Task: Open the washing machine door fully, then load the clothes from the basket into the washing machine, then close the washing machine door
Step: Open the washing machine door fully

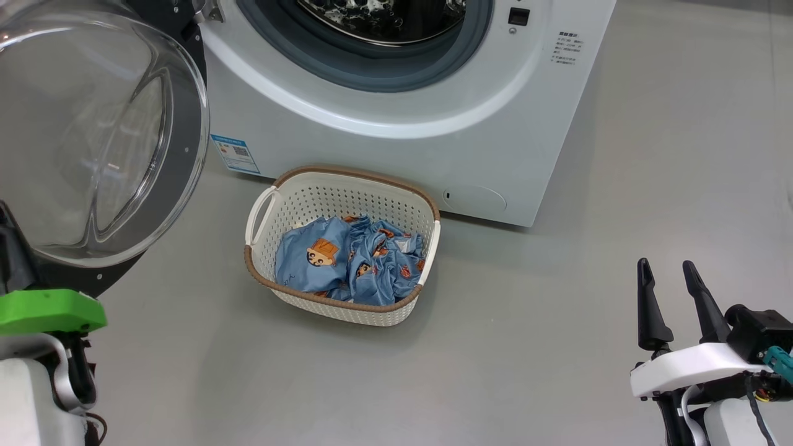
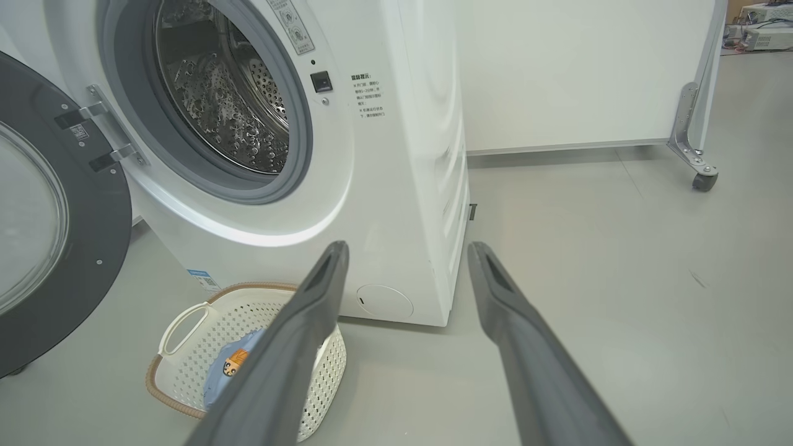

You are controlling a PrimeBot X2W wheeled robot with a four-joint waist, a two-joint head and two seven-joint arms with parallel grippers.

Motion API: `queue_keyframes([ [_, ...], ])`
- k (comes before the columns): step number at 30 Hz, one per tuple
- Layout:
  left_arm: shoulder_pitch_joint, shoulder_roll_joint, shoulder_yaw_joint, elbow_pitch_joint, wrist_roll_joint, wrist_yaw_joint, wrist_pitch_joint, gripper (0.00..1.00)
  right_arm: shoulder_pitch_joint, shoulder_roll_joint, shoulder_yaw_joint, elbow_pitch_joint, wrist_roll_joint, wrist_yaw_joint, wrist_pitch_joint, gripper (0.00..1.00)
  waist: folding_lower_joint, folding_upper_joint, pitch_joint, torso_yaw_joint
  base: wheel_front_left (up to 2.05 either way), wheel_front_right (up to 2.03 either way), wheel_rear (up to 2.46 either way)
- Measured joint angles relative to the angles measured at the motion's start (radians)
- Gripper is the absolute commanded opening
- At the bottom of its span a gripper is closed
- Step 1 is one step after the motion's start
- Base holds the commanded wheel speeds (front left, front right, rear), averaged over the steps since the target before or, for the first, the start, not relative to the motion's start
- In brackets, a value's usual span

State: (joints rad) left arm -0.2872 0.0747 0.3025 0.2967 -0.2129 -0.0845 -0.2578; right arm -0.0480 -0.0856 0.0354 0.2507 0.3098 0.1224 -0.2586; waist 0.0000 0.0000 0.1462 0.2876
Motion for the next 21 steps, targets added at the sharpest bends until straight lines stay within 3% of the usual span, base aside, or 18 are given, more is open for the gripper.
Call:
queue_keyframes([
  [2,0.026,-0.004,-0.01,-0.021,0.005,-0.004,0.0,0.0,0.001,0.005,0.004,0.001,0.003,0.0,0.0,1.0,0.0,0.0,-0.007,-0.011,0.0,0.0,0.0],
  [4,0.048,-0.007,-0.018,-0.039,0.013,-0.005,0.0,0.48,0.004,0.011,0.008,0.001,0.006,0.0,0.0,1.0,0.0,0.0,-0.012,-0.023,0.0,0.0,0.0],
  [5,0.058,-0.012,-0.022,-0.048,0.013,-0.007,0.0,0.87,0.006,0.014,0.008,0.001,0.006,0.0,0.0,1.0,0.0,0.0,-0.015,-0.029,0.0,0.0,0.0],
  [6,0.065,-0.016,-0.028,-0.051,0.013,-0.013,0.0,1.0,0.01,0.016,0.008,0.001,0.006,0.0,0.0,1.0,0.0,0.0,-0.017,-0.035,0.0,0.0,0.0],
  [21,0.166,-0.03,-0.135,-0.101,0.043,-0.03,0.0,1.0,0.016,0.021,0.009,0.002,0.007,0.0,0.0,1.0,0.0,0.0001,-0.032,-0.137,0.0,0.0,0.0],
])
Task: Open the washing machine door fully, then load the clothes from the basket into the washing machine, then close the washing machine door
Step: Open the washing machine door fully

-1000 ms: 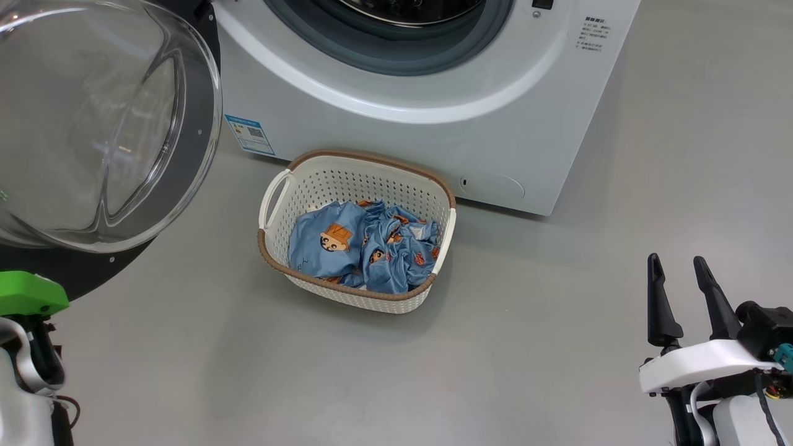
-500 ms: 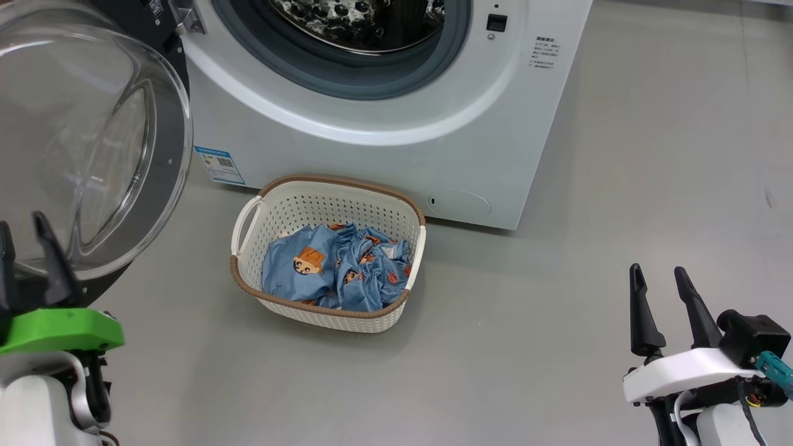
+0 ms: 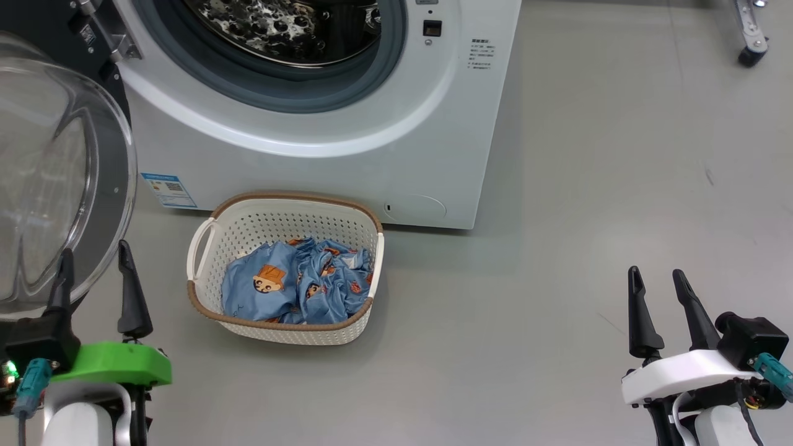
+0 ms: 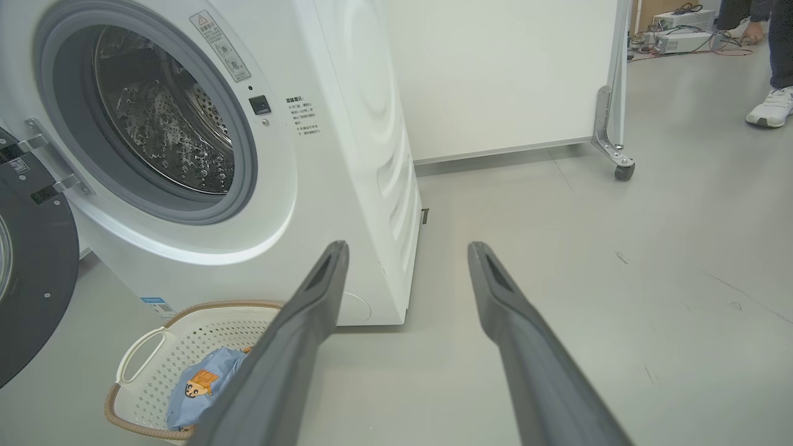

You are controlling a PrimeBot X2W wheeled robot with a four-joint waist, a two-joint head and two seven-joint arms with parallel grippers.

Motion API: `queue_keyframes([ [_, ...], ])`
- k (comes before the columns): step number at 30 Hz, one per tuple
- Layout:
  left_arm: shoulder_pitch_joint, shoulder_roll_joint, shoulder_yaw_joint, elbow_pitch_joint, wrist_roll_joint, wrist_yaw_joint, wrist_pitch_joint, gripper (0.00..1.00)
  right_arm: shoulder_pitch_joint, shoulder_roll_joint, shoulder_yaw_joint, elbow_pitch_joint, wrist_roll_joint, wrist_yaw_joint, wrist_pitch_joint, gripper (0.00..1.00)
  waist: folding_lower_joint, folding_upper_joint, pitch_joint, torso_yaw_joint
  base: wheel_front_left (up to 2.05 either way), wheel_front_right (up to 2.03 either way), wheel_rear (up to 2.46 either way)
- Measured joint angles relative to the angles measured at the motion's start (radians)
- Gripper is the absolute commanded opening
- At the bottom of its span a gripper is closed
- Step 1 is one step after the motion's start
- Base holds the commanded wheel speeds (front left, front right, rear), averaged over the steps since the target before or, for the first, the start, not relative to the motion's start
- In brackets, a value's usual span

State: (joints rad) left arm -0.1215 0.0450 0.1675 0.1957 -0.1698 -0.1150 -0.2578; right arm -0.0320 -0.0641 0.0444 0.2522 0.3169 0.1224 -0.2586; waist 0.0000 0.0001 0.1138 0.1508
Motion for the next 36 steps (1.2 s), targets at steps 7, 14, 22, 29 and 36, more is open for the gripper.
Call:
queue_keyframes([
  [7,0.049,-0.001,-0.043,-0.001,0.019,-0.005,0.0,1.0,0.0,0.001,0.004,-0.001,-0.004,0.0,0.0,1.0,0.0,0.0,-0.008,-0.053,0.0,0.0,0.0],
  [14,0.078,-0.001,-0.074,-0.004,0.018,-0.008,0.0,1.0,-0.001,0.001,0.02,-0.022,-0.028,0.0,0.0,1.0,0.0,0.0,-0.018,-0.099,0.0,0.0,0.0],
  [22,0.102,0.0,-0.11,-0.008,0.011,-0.009,0.0,1.0,0.0,0.001,0.022,-0.048,-0.041,0.0,0.0,1.0,0.0,0.0,-0.028,-0.132,0.0,0.0,0.0],
  [29,0.107,0.0,-0.125,-0.011,0.008,-0.009,0.0,1.0,0.0,0.002,0.021,-0.063,-0.057,0.0,0.0,1.0,0.0,0.0,-0.037,-0.144,0.0,0.0,0.0],
  [36,0.122,0.001,-0.132,-0.01,0.008,-0.009,0.0,1.0,0.002,0.001,0.021,-0.072,-0.067,0.0,0.0,1.0,0.0,0.0,-0.042,-0.147,0.0,0.0,0.0],
])
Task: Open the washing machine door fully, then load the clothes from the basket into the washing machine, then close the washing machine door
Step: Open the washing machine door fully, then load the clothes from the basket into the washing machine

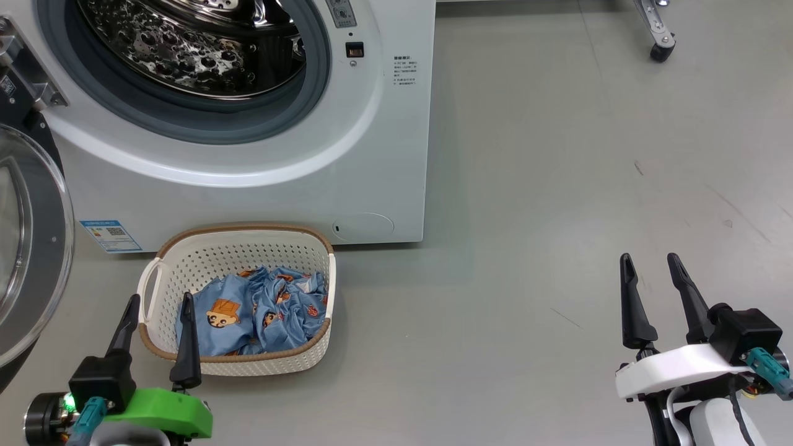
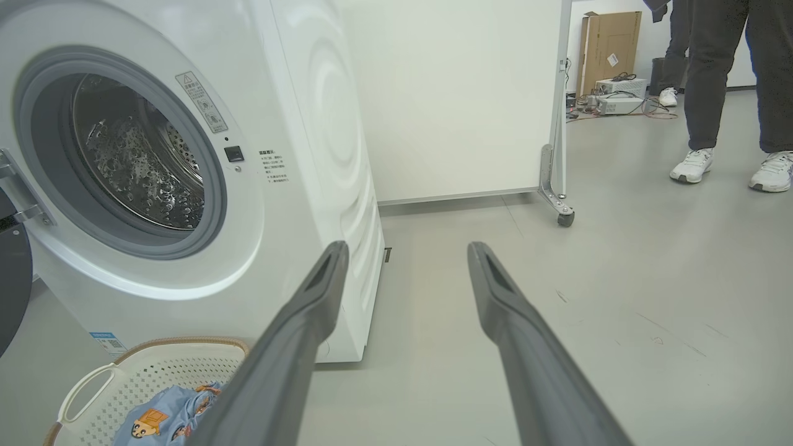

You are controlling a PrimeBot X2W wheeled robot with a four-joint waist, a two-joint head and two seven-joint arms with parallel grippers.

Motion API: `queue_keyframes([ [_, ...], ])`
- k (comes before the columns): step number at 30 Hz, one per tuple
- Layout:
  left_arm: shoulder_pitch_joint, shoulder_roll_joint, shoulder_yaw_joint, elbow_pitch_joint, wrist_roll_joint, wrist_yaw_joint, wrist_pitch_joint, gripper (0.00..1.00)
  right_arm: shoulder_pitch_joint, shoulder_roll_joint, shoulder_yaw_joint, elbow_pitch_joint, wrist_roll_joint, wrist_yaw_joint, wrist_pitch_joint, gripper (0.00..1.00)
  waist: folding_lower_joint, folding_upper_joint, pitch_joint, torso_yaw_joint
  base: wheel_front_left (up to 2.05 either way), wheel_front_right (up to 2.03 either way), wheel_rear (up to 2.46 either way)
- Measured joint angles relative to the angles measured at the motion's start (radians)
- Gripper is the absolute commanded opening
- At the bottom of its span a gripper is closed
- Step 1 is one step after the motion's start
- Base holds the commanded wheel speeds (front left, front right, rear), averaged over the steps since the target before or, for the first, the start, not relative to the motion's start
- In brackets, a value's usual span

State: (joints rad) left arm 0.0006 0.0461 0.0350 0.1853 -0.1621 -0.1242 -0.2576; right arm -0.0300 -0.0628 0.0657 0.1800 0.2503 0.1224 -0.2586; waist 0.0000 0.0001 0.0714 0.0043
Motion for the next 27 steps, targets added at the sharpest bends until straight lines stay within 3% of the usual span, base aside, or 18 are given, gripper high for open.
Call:
queue_keyframes([
  [27,0.007,0.005,-0.004,-0.006,-0.034,0.0,0.0,1.0,0.02,0.0,-0.016,-0.011,-0.029,0.0,0.0,1.0,0.0,0.0,0.012,0.021,0.0,0.0,0.0],
])
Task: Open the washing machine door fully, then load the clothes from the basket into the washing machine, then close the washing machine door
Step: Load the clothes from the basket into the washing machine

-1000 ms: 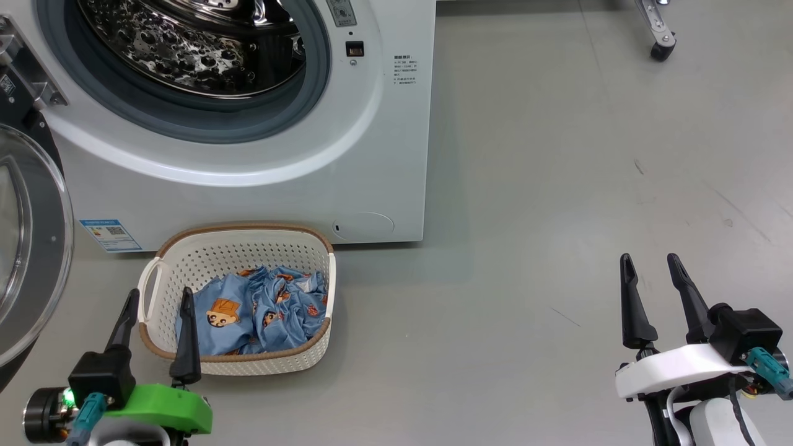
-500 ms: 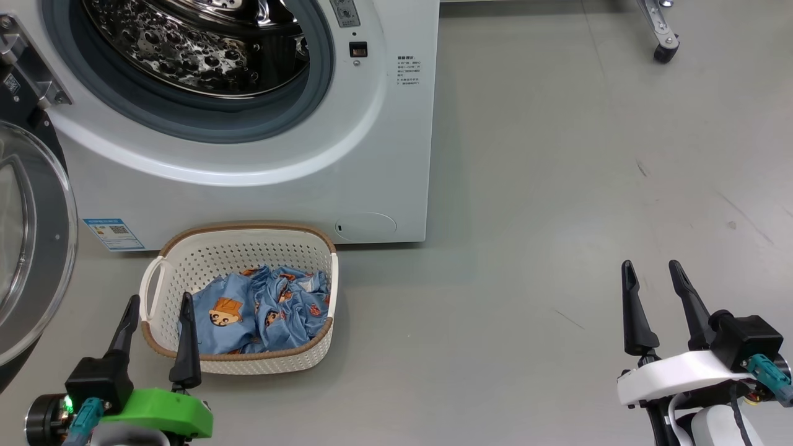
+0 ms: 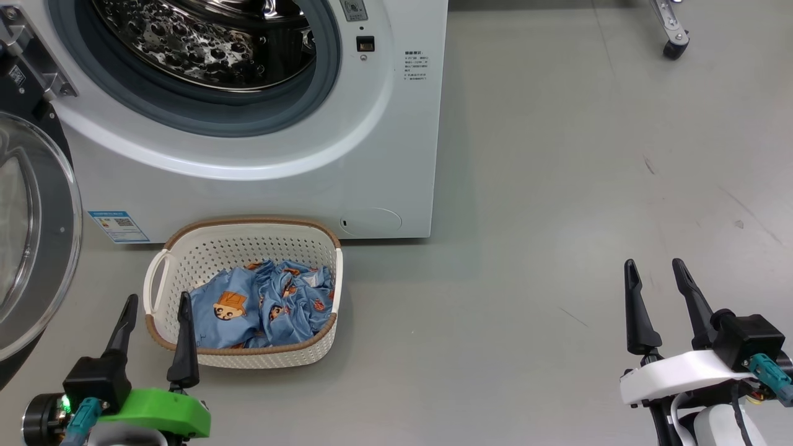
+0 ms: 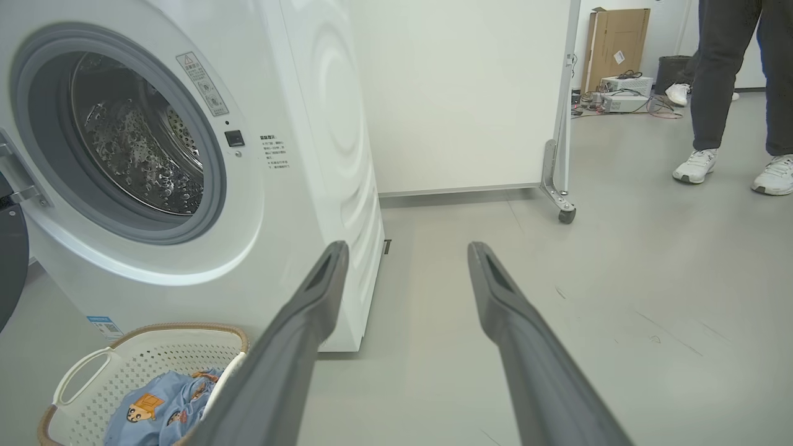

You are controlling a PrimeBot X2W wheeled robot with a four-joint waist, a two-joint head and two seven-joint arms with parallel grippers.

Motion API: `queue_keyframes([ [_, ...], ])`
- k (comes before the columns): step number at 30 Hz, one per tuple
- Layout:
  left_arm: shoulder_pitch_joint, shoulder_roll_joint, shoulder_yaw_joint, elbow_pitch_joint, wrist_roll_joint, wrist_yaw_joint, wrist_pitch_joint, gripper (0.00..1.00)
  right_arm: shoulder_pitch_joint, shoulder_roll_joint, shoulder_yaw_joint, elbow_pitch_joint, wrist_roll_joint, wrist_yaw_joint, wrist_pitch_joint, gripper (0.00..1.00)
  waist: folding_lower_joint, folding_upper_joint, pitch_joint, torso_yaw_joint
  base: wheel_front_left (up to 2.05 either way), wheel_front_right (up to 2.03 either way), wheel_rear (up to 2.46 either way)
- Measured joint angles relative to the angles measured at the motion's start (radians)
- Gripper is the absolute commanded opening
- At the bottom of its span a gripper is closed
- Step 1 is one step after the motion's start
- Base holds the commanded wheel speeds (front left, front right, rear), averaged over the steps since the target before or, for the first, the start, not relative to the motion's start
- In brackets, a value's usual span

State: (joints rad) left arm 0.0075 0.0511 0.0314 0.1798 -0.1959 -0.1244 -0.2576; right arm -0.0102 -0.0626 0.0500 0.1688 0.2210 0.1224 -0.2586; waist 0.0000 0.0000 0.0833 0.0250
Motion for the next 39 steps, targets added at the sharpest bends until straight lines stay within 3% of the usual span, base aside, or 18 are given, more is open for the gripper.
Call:
queue_keyframes([
  [39,0.0,0.003,0.004,0.006,0.002,-0.003,0.0,1.0,0.0,0.002,-0.022,0.004,-0.029,0.0,0.0,1.0,0.0,0.0,0.002,0.022,0.01,-0.01,0.0],
])
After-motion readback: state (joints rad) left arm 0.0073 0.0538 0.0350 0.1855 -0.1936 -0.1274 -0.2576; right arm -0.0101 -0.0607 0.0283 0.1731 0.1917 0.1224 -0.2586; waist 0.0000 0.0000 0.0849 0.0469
